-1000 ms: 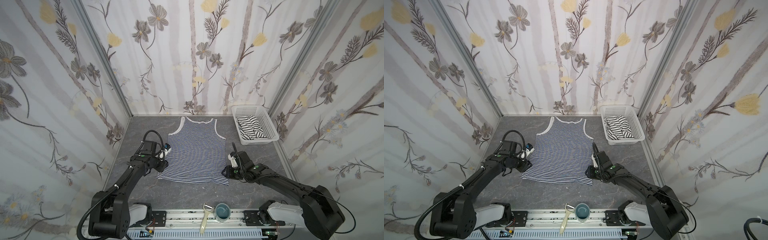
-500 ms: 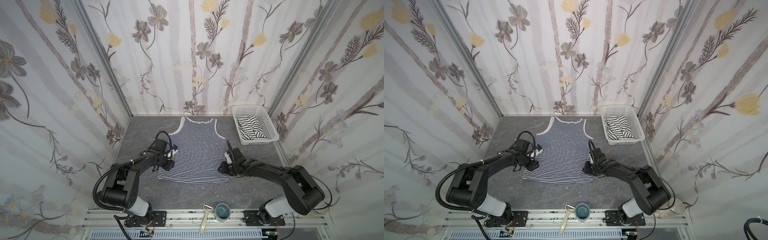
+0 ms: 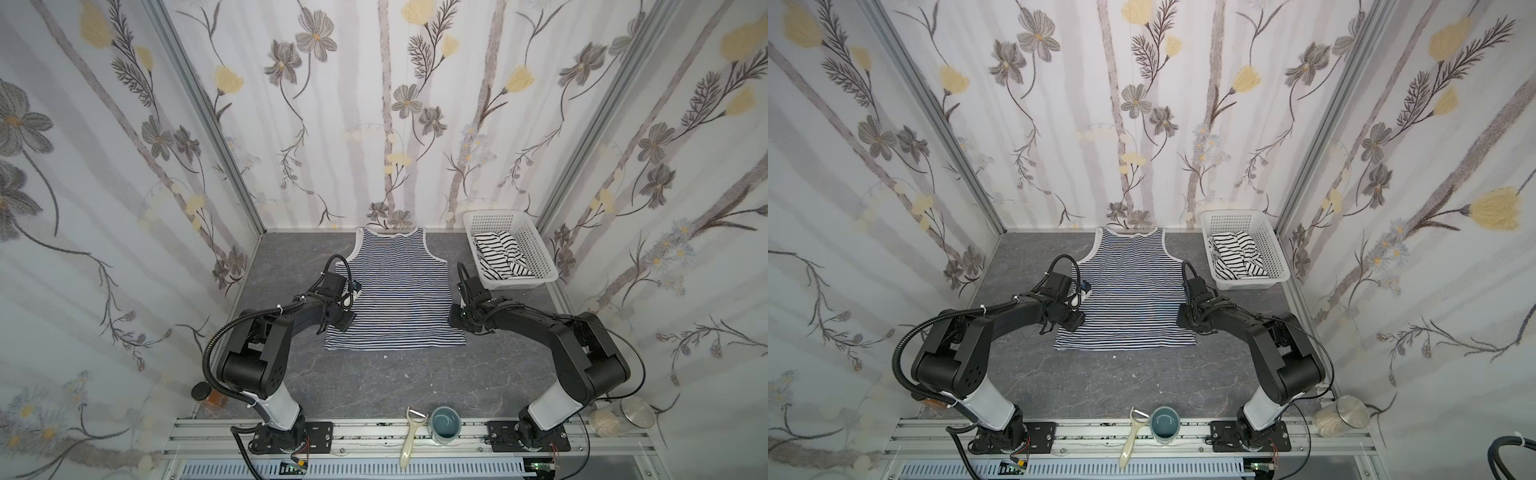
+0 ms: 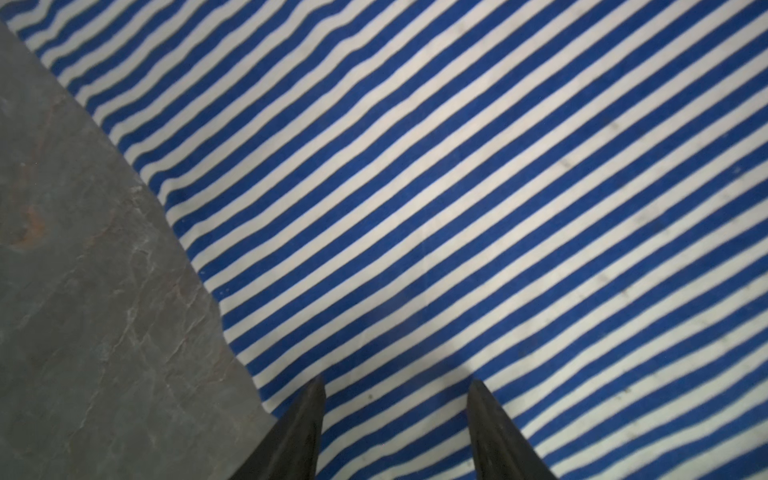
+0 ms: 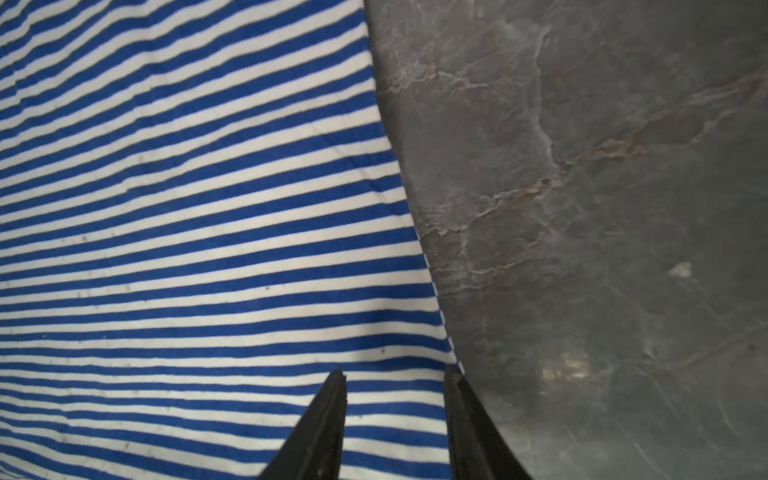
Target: Fold and stack the tank tops
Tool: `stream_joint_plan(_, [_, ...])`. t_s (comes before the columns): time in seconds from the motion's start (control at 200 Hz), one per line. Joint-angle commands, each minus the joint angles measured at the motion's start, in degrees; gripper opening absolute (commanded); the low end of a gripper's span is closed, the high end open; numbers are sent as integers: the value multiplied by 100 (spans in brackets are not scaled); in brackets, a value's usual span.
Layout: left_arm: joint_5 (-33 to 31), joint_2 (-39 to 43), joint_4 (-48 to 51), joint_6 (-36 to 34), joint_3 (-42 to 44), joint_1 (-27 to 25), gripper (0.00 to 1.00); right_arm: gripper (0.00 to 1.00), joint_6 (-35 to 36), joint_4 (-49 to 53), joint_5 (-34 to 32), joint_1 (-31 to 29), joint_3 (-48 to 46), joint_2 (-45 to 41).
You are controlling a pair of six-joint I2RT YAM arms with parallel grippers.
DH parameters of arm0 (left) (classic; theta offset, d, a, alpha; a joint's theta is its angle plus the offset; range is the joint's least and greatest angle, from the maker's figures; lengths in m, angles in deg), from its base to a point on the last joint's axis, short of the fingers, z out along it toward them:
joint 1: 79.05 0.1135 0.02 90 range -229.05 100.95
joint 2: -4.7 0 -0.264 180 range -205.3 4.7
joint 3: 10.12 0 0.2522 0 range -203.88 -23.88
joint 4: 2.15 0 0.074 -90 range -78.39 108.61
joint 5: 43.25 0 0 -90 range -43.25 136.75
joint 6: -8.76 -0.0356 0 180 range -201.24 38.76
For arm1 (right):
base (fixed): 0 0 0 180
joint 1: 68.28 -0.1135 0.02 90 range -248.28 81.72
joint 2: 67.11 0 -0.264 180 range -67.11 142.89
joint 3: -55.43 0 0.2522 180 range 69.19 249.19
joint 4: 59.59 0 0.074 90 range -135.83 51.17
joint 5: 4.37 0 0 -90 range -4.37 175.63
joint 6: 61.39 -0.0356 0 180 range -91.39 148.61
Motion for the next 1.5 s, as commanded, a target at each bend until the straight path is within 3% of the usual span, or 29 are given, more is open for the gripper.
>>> stream_joint_plan(0.0, [-210,358,312,39,113,-45,60,43,53,173,-184,-172,29,-324])
stream_joint_plan(0.13, [-41,748,308,271,-206,-58,69,43,-123,133,20,-532,133,-421])
stream_joint_plan(0.24, [102,426,269,351,-837,-74,71,44,-321,-74,226,-775,242,-314])
stream_joint_plan(0.45, [-196,-1421,128,275,-2862,-85,71,44,-660,-600,587,-1048,299,-22])
stream_joint_plan(0.64, [-263,-3157,145,307,-4987,-90,72,44,-868,-580,421,-1203,226,14])
stream_joint_plan(0.854, [-377,-4386,165,231,-6443,-92,75,45,-998,-472,209,-1186,-188,-454])
stream_joint_plan(1.109, [-865,-4748,167,145,-6596,-14,76,46,-921,-425,193,-918,-394,-475])
stream_joint_plan(1.494, [-1000,-4269,162,66,-5597,436,76,47,-538,-435,450,-295,206,311])
